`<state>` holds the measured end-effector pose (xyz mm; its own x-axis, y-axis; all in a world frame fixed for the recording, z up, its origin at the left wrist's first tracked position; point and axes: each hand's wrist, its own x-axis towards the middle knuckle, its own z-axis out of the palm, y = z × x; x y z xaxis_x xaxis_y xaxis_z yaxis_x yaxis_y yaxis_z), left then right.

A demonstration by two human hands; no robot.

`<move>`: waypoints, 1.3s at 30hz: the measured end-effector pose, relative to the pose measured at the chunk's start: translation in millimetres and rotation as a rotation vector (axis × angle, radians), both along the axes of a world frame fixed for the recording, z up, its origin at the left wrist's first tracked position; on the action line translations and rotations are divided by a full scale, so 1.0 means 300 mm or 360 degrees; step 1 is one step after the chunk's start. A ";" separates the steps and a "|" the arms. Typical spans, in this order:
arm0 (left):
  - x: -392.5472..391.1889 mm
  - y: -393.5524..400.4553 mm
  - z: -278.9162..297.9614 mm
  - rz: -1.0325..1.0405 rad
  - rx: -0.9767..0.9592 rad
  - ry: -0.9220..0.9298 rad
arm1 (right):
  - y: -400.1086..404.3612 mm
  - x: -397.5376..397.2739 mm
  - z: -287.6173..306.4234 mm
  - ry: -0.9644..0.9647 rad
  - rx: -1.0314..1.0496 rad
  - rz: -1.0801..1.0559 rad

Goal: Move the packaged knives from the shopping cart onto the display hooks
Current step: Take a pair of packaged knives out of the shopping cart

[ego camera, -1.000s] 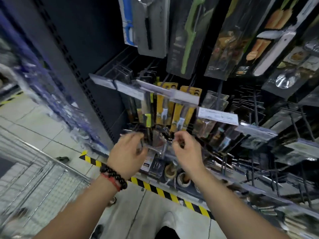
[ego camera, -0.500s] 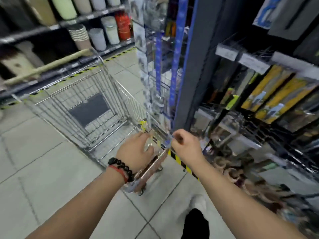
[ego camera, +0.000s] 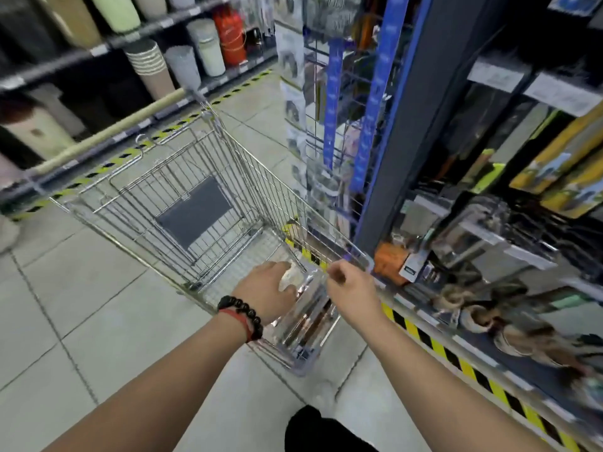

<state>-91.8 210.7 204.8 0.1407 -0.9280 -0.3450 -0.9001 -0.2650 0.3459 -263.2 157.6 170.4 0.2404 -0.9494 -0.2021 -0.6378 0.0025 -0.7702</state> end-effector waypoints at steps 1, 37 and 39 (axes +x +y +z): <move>0.020 -0.028 -0.014 -0.0003 0.0039 -0.0009 | -0.021 0.028 -0.025 -0.0045 0.0037 -0.0021; 0.244 -0.471 -1.505 0.0356 0.1087 0.0402 | -0.137 0.559 -1.176 0.0527 0.1173 -0.1001; 0.246 -0.476 -1.475 0.0444 0.1088 0.0456 | -0.129 0.543 -1.178 0.0350 0.1228 -0.1066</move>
